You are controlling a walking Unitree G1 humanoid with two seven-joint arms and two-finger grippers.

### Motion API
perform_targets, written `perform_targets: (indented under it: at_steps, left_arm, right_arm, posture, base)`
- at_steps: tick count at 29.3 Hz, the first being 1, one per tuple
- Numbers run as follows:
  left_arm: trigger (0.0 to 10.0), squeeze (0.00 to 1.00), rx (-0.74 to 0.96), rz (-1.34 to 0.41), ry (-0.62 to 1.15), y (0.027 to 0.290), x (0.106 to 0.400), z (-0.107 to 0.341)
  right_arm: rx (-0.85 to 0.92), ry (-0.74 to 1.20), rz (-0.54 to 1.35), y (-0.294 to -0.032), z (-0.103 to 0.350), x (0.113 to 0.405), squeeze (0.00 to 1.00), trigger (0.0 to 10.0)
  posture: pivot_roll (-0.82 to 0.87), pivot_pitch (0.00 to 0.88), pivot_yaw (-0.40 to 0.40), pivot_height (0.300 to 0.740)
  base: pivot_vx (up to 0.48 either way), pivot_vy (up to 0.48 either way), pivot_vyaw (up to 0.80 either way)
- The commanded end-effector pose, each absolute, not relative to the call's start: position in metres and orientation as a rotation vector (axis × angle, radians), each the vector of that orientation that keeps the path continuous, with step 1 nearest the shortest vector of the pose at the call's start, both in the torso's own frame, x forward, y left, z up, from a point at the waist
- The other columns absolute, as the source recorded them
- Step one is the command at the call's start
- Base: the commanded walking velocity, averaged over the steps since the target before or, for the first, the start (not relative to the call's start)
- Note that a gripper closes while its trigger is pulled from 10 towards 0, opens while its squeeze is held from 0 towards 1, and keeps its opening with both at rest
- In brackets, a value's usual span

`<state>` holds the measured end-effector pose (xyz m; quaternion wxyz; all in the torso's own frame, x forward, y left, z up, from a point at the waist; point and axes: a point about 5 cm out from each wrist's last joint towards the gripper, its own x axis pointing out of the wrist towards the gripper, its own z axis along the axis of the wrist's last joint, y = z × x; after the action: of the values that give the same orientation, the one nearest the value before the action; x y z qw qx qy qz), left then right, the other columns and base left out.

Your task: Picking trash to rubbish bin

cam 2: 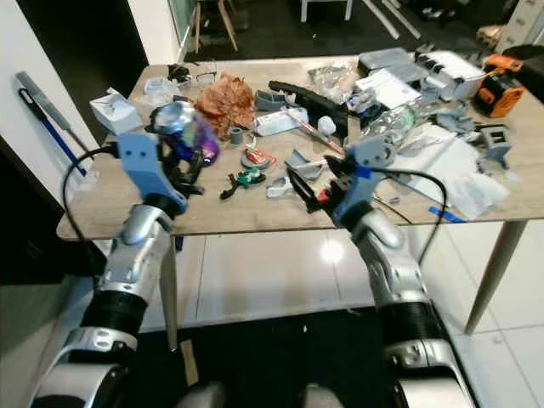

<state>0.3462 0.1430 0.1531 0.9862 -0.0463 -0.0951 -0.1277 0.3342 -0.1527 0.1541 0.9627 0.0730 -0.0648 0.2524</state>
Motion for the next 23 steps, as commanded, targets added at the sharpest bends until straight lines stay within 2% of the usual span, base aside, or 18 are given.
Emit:
perform_targets:
  at_steps: [1, 14, 16, 20, 23]
  left_arm:
    - [10.0, 0.0, -0.086, -0.259, -0.167, 0.146, 0.345, 0.147]
    - [10.0, 0.0, -0.052, -0.401, -0.183, 0.135, 0.339, 0.148]
    - [10.0, 0.0, -0.042, -0.443, -0.189, 0.132, 0.337, 0.149]
    - [10.0, 0.0, 0.004, -0.531, -0.189, 0.125, 0.333, 0.147]
    - [10.0, 0.0, 0.028, -0.574, -0.181, 0.122, 0.332, 0.146]
  right_arm:
    - [0.151, -0.117, 0.53, -0.147, 0.15, 0.334, 0.0, 10.0]
    - [0.175, -0.109, 0.502, -0.15, 0.149, 0.335, 0.0, 10.0]
    - [0.179, -0.104, 0.499, -0.15, 0.149, 0.336, 0.0, 10.0]
    - [0.166, -0.076, 0.505, -0.15, 0.146, 0.337, 0.0, 10.0]
    - [0.165, -0.065, 0.506, -0.149, 0.145, 0.337, 0.0, 10.0]
  posture:
    - [-0.05, 0.0, -0.02, 0.74]
    - [-0.06, 0.0, -0.022, 0.74]
    - [-0.06, 0.0, -0.022, 0.74]
    - [-0.06, 0.0, -0.022, 0.74]
    - [-0.06, 0.0, -0.022, 0.74]
  base:
    - [-0.334, 0.0, 0.0]
    - [-0.322, 0.0, 0.0]
    - [0.0, 0.0, 0.0]
    - [0.0, 0.0, -0.61]
    - [0.0, 0.0, 0.0]
